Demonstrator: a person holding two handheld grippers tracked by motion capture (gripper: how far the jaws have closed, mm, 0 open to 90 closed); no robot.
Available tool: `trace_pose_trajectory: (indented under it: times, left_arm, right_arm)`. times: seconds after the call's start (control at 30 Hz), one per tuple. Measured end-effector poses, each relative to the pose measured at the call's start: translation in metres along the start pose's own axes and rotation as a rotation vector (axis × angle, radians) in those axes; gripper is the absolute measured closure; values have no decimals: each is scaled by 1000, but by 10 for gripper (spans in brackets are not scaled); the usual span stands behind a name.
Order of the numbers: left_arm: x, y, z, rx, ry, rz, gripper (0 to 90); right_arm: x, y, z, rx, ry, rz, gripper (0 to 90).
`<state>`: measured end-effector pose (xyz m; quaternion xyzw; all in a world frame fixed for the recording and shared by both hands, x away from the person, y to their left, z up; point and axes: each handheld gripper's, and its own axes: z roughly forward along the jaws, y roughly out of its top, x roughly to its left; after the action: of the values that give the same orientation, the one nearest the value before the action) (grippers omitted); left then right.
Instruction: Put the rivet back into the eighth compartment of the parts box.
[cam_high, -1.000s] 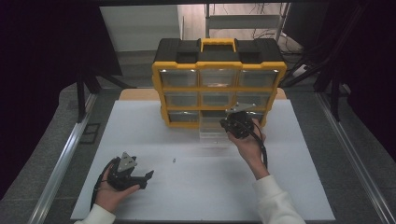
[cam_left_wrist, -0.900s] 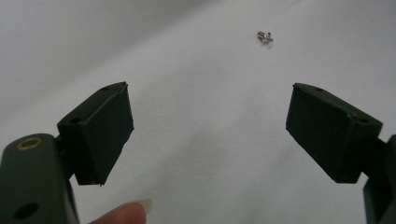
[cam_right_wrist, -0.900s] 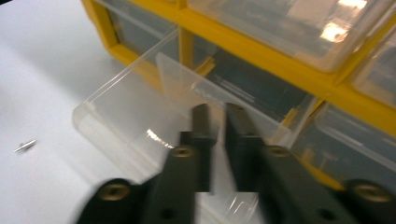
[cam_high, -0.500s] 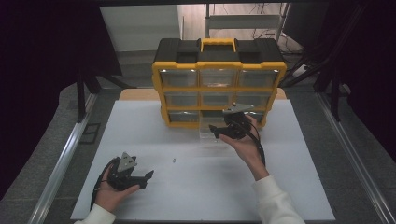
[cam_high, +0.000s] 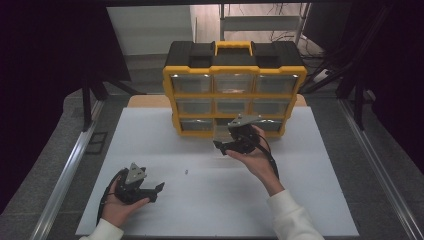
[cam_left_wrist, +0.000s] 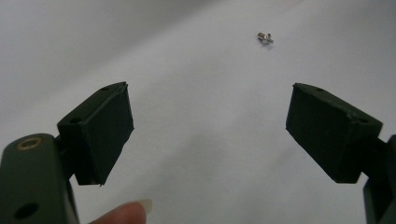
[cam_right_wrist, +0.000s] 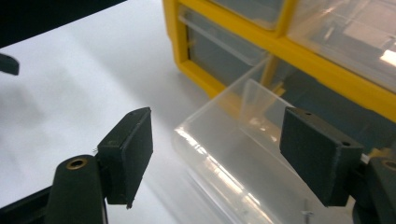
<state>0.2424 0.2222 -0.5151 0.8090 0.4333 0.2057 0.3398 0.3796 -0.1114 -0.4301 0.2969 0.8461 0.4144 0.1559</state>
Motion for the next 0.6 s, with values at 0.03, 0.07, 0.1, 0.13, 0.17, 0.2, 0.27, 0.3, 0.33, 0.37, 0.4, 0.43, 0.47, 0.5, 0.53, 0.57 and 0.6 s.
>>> trace_pose_trajectory:
  times: [0.03, 0.07, 0.1, 0.13, 0.17, 0.2, 0.27, 0.3, 0.33, 0.37, 0.4, 0.43, 0.47, 0.5, 0.53, 0.57, 0.6]
  left_arm:
    - [0, 0, 0, 0, 0, 0, 153]
    - [0, 0, 0, 0, 0, 0, 153]
    - [0, 0, 0, 0, 0, 0, 153]
    - [0, 0, 0, 0, 0, 0, 153]
    - [0, 0, 0, 0, 0, 1, 153]
    - [0, 0, 0, 0, 0, 1, 153]
    - [0, 0, 0, 0, 0, 0, 153]
    - [0, 0, 0, 0, 0, 1, 153]
    - [0, 0, 0, 0, 0, 1, 153]
    - [0, 0, 0, 0, 0, 1, 153]
    - [0, 0, 0, 0, 0, 1, 153]
    - [0, 0, 0, 0, -1, 1, 153]
    - [0, 0, 0, 1, -1, 1, 153]
    - [0, 0, 0, 0, -1, 0, 153]
    - [0, 0, 0, 0, -1, 0, 153]
    - [0, 0, 0, -1, 0, 1, 153]
    - [0, 0, 0, -1, 0, 1, 153]
  right_arm:
    - [2, 0, 1, 3, 3, -7, 255]
    - [3, 0, 2, 7, 6, -9, 255]
    - [5, 0, 3, 13, 12, -16, 255]
    - [7, 1, 5, 17, 17, -20, 255]
    - [9, 1, 6, 21, 20, -27, 256]
    - [11, 1, 7, 26, 25, -32, 255]
    - [14, 1, 8, 30, 27, -39, 255]
    - [16, 1, 9, 33, 32, -44, 255]
    - [17, 1, 10, 34, 34, -50, 254]
    - [18, 1, 10, 35, 37, -52, 254]
    - [20, 1, 11, 37, 39, -58, 254]
    - [22, 2, 12, 39, 44, -63, 253]
    - [24, 2, 13, 40, 47, -66, 253]
    - [25, 2, 14, 40, 50, -71, 253]
    - [26, 2, 14, 43, 53, -73, 252]
    - [27, 2, 15, 44, 55, -74, 252]
    - [28, 2, 15, 45, 57, -77, 251]
